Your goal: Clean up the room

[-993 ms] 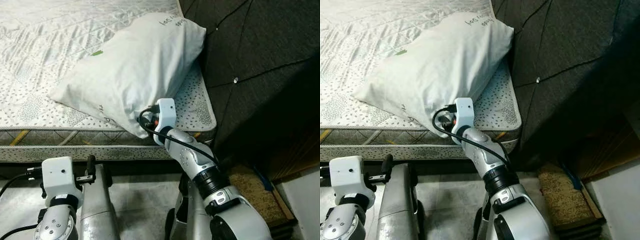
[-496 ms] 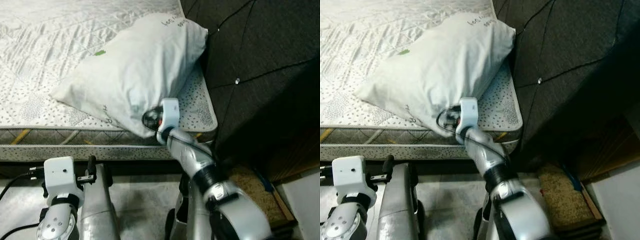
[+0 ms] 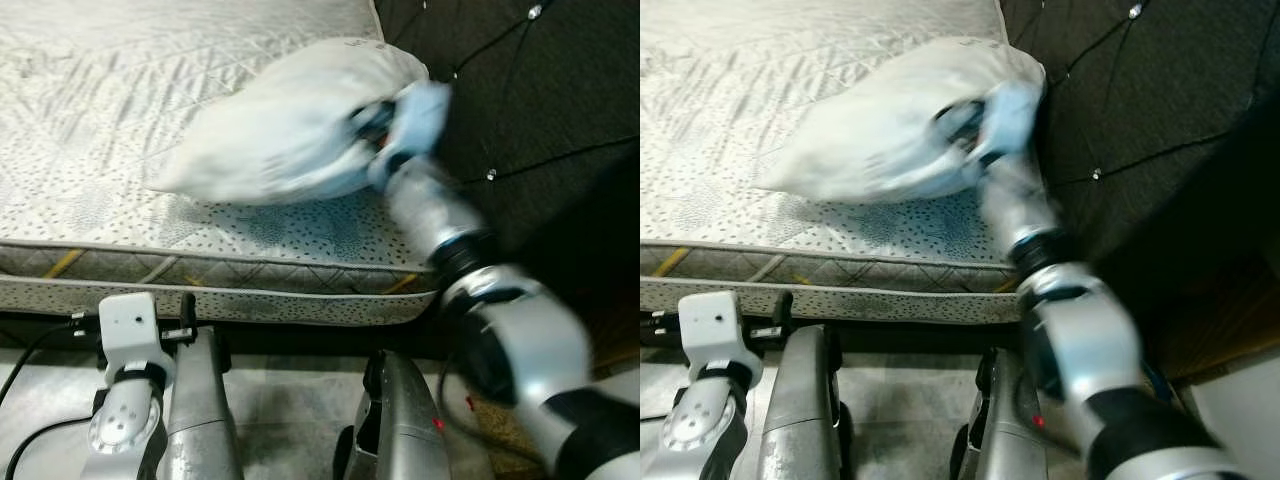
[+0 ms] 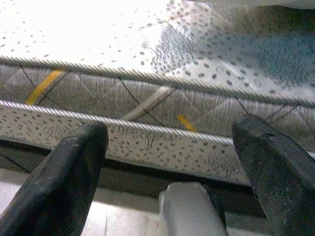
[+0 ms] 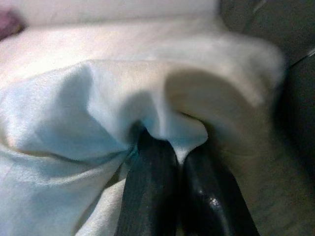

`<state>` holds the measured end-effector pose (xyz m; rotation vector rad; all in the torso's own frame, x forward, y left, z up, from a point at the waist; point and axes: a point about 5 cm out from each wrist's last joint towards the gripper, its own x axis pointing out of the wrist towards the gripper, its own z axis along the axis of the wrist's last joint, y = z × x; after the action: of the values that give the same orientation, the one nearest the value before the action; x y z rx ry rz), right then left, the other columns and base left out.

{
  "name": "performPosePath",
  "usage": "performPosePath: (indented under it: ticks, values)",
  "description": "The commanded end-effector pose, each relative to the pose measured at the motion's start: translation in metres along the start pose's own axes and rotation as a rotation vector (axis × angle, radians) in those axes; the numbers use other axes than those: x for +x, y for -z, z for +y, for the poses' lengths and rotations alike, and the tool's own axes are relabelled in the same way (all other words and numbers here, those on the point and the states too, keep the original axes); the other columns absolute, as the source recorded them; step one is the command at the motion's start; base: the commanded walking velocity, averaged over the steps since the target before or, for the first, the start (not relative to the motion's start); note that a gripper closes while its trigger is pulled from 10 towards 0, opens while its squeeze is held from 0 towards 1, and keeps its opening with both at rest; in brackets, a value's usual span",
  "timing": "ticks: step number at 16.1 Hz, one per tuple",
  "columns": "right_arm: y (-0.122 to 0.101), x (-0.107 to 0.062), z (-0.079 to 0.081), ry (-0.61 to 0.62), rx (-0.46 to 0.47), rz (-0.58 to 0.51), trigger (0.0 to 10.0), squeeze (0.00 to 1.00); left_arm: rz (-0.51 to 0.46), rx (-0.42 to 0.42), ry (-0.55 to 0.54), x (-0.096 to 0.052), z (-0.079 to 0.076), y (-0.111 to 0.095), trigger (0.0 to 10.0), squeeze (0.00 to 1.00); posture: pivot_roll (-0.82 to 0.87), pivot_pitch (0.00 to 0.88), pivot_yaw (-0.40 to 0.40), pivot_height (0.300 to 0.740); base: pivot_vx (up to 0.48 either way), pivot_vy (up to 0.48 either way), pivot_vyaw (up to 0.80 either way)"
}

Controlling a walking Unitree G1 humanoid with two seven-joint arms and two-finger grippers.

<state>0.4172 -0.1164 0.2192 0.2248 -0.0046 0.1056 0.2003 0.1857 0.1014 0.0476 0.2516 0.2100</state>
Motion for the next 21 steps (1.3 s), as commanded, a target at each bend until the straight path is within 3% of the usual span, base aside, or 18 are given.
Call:
performPosePath:
  ticks: [1,3,5,7,9,11,12,13,15,17,20,21]
  values:
    - [-0.042,0.002,-0.023,0.091,-0.003,-0.154,0.0,0.00,-0.011,0.000,0.007,0.003,-0.003,-0.001,10.0,0.00,0.11,0.000,-0.127,0.536,0.000,0.000,0.00]
    - [-0.055,-0.002,-0.051,0.161,-0.046,-0.203,0.0,0.00,-0.026,-0.001,0.013,0.009,-0.004,-0.003,10.0,0.00,0.09,0.000,-0.121,0.536,0.000,0.000,0.00]
    - [-0.040,-0.010,-0.075,0.206,-0.117,-0.165,0.0,0.00,-0.031,-0.002,0.014,0.013,-0.005,-0.002,10.0,0.00,0.08,0.000,-0.122,0.536,0.000,0.000,0.00]
    - [-0.004,-0.023,-0.097,0.255,-0.194,-0.056,0.0,0.00,-0.035,-0.004,0.016,0.015,-0.007,-0.002,10.0,0.00,0.08,0.000,-0.125,0.536,0.000,0.000,0.00]
    - [0.051,-0.048,-0.119,0.319,-0.207,0.123,0.0,0.00,-0.036,-0.007,0.016,0.013,-0.007,-0.001,10.0,0.00,0.08,0.000,-0.123,0.536,0.000,0.000,0.00]
    - [0.099,-0.074,-0.111,0.266,-0.159,0.268,0.0,0.00,-0.036,-0.001,0.015,0.014,-0.003,0.000,10.0,0.00,0.08,0.000,-0.111,0.536,0.000,0.000,0.00]
    - [0.104,-0.076,-0.108,0.246,-0.155,0.279,0.0,0.00,-0.037,0.002,0.018,0.014,-0.004,0.000,10.0,0.00,0.07,0.000,-0.108,0.536,0.000,0.000,0.00]
    - [0.102,-0.073,-0.102,0.218,-0.142,0.271,0.0,0.00,-0.041,0.009,0.030,0.016,-0.005,-0.002,10.0,0.00,0.07,0.000,-0.096,0.536,0.000,0.000,0.00]
    - [0.080,-0.062,-0.108,0.253,-0.143,0.207,0.0,0.00,-0.043,0.012,0.033,0.017,-0.005,-0.003,10.0,0.00,0.07,0.000,-0.094,0.536,0.000,0.000,0.00]
    - [0.036,-0.052,-0.121,0.298,-0.237,0.066,0.0,0.00,-0.043,0.015,0.036,0.018,-0.005,-0.002,10.0,0.00,0.07,0.000,-0.093,0.536,0.000,0.000,0.00]
    - [-0.015,-0.047,-0.151,0.471,-0.232,-0.041,0.0,0.00,-0.045,0.014,0.035,0.018,-0.007,-0.002,10.0,0.00,0.07,0.000,-0.099,0.536,0.000,0.000,0.00]
    - [-0.021,-0.048,-0.155,0.493,-0.235,-0.055,0.0,0.00,-0.045,0.013,0.034,0.018,-0.007,-0.002,10.0,0.00,0.07,0.000,-0.099,0.536,0.000,0.000,0.00]
